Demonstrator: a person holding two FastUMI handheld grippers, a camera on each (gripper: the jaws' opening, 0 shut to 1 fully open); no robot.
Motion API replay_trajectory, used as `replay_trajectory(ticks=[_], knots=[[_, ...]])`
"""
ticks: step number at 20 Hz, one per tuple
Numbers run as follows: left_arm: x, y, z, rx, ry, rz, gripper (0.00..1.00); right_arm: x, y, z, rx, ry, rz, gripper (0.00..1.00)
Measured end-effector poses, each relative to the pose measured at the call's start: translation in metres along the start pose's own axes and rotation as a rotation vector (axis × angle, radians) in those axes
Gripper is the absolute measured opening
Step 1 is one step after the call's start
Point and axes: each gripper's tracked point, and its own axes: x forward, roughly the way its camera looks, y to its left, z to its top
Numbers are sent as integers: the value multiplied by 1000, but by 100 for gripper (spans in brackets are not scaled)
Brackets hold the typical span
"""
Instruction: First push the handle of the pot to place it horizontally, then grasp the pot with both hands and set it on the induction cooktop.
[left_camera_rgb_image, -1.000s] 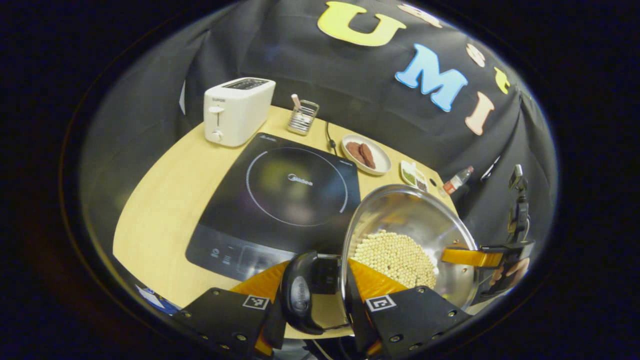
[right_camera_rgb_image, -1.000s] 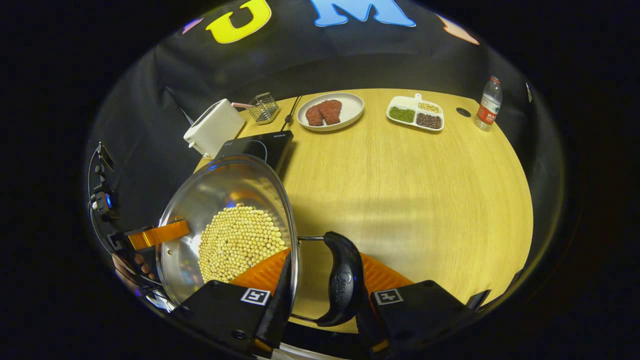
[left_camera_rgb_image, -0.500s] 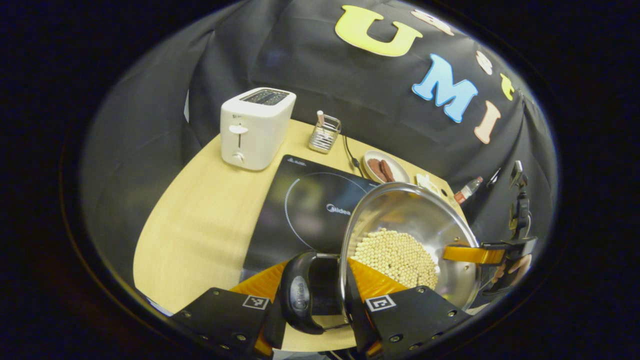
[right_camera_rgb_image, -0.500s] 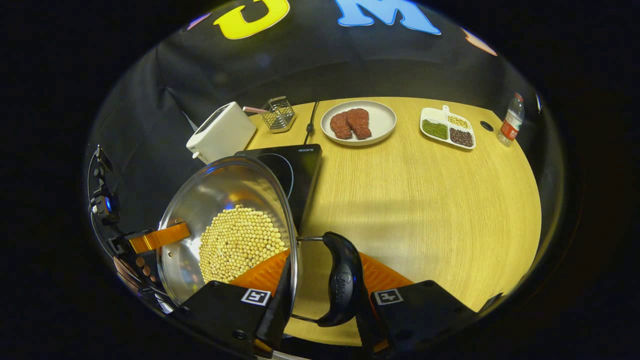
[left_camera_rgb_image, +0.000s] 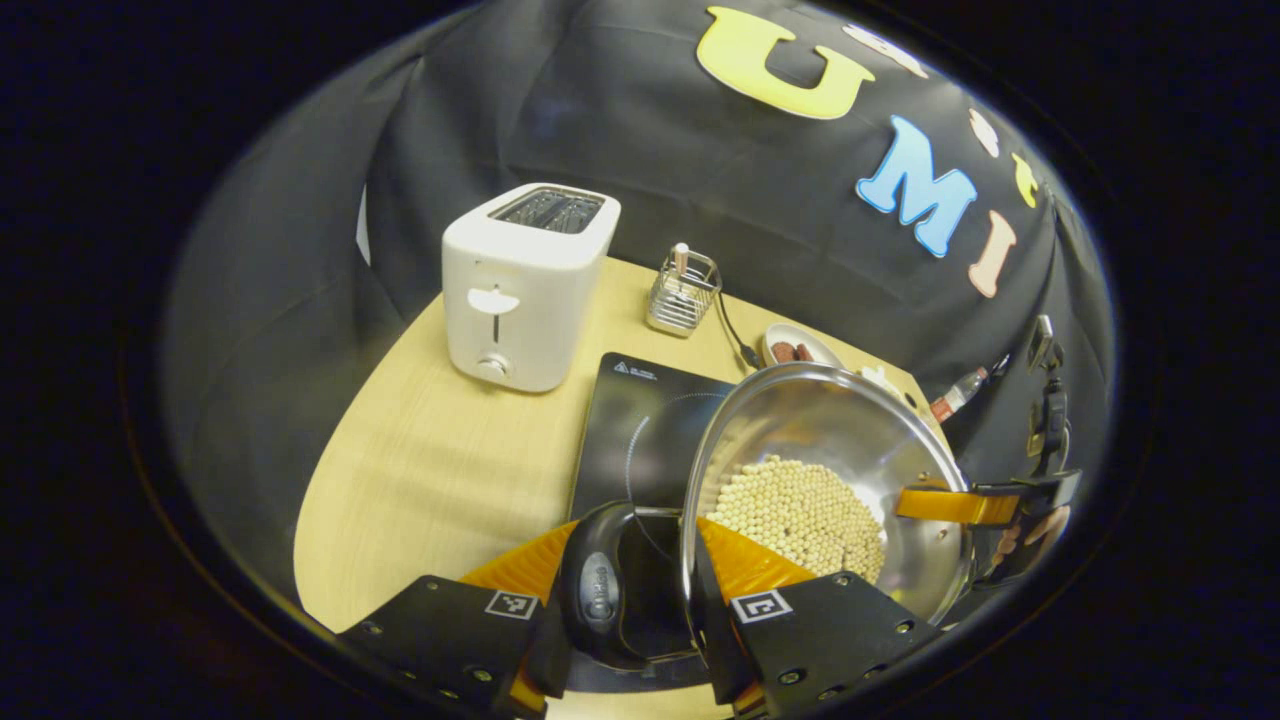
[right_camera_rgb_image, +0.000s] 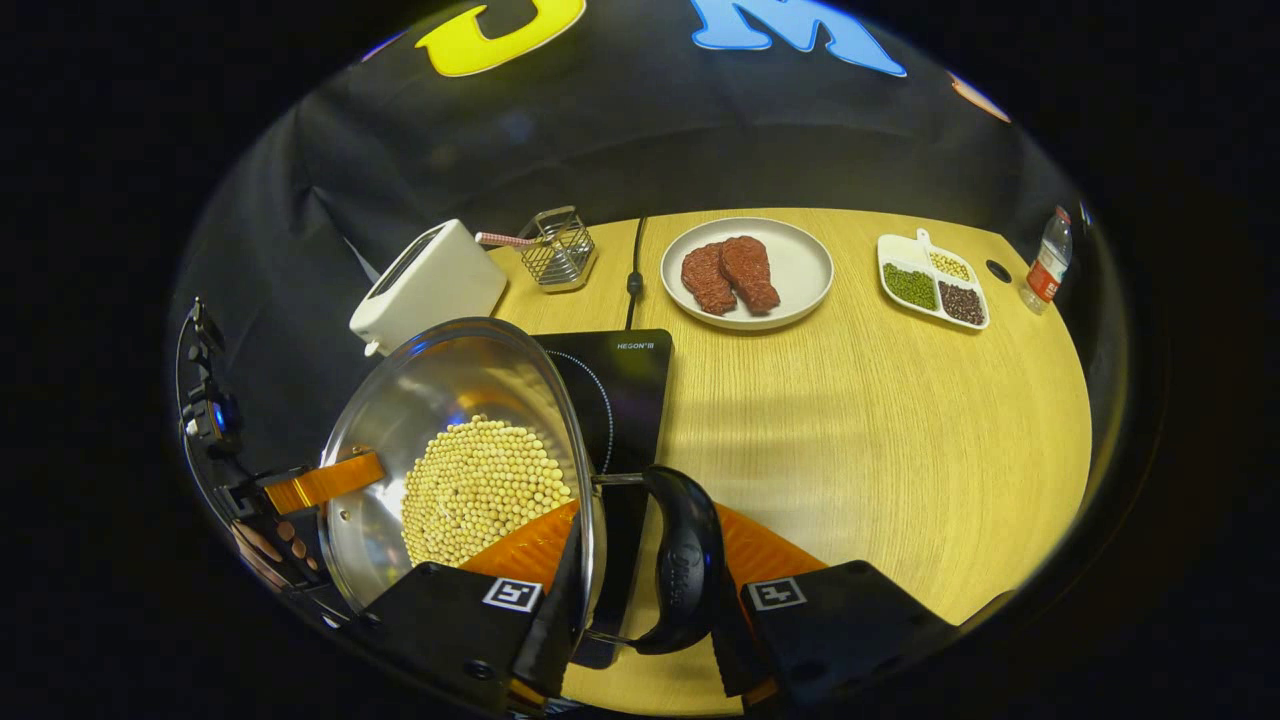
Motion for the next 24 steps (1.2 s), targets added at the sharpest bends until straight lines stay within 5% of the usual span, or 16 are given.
replay_trajectory(ticks=[15,24], knots=[[67,29,38,47,-35,-2,54,54,1,40,131,-55,-17,59],[69,34,41,63,-51,-10,55,71,-5,37,106,-47,-11,60]])
